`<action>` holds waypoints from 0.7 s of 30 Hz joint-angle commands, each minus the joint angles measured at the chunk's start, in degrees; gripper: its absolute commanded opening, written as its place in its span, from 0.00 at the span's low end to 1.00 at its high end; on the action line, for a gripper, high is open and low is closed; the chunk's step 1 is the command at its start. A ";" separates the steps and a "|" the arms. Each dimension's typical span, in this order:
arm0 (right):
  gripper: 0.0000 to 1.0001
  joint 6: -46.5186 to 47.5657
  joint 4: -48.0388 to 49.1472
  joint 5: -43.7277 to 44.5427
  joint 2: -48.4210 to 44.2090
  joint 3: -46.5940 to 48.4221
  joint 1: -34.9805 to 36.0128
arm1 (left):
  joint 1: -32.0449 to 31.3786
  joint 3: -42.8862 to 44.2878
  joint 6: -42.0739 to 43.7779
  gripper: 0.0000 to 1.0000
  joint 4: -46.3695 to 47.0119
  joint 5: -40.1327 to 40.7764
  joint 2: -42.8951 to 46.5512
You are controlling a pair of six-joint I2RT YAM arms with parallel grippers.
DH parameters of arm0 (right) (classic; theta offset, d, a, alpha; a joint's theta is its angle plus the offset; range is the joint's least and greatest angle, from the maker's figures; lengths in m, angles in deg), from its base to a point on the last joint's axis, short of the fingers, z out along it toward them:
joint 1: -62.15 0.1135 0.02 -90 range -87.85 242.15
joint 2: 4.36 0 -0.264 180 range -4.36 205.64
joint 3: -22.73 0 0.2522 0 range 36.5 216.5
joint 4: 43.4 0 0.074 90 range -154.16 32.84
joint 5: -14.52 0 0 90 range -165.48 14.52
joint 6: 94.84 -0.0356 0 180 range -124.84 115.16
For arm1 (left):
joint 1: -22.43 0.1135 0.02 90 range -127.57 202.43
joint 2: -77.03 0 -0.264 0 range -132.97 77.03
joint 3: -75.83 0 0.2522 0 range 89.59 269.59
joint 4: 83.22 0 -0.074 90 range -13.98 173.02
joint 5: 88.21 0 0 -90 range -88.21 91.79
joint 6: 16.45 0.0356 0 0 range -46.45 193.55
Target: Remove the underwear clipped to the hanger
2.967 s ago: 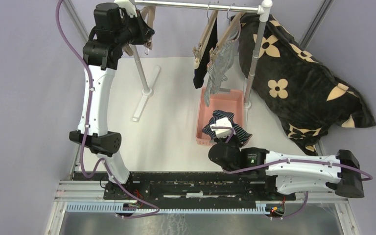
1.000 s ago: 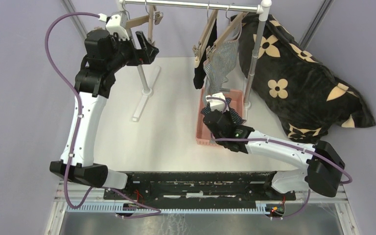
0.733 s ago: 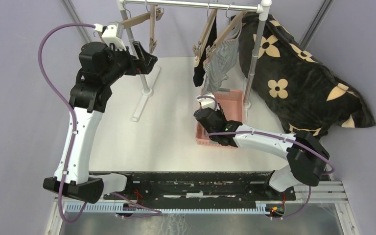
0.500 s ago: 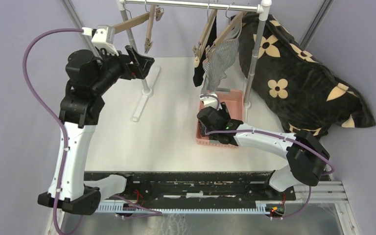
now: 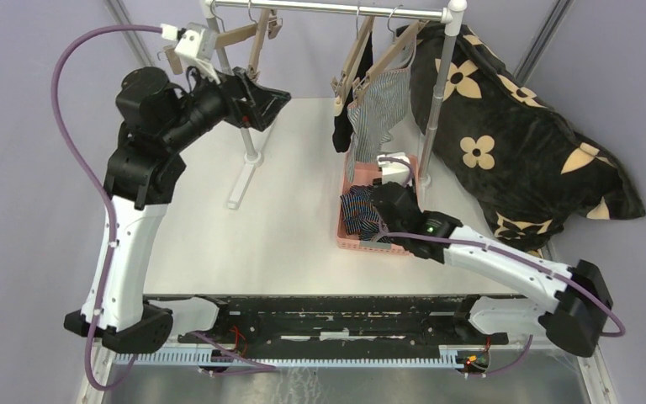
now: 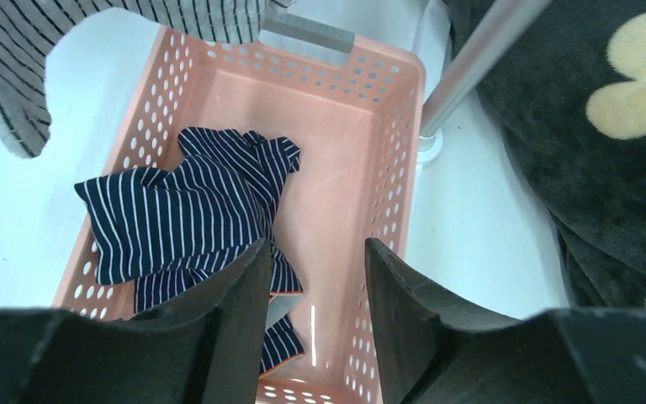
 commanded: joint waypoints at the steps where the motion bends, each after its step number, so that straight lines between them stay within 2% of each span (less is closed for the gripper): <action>1: 0.52 0.11 -0.42 0.31 -7.33 -2.15 -0.18 | -7.43 9.66 2.77 0.99 -2.34 3.91 -5.70; 5: 0.50 0.53 -2.56 0.07 -11.96 -2.23 -0.13 | -12.56 25.16 5.99 0.99 -10.72 9.78 -17.75; 9: 0.48 0.73 -3.84 -1.21 -14.80 -2.54 -0.13 | -13.18 37.21 6.45 0.99 -12.99 15.98 -26.66; 15: 0.45 0.64 -3.93 -3.18 -15.50 -3.71 -0.13 | -13.19 38.45 8.25 1.00 -8.62 22.14 -30.71; 21: 0.40 -0.03 -1.42 -7.17 -13.91 -5.22 -0.02 | -13.21 38.05 6.89 0.97 -3.86 18.56 -34.95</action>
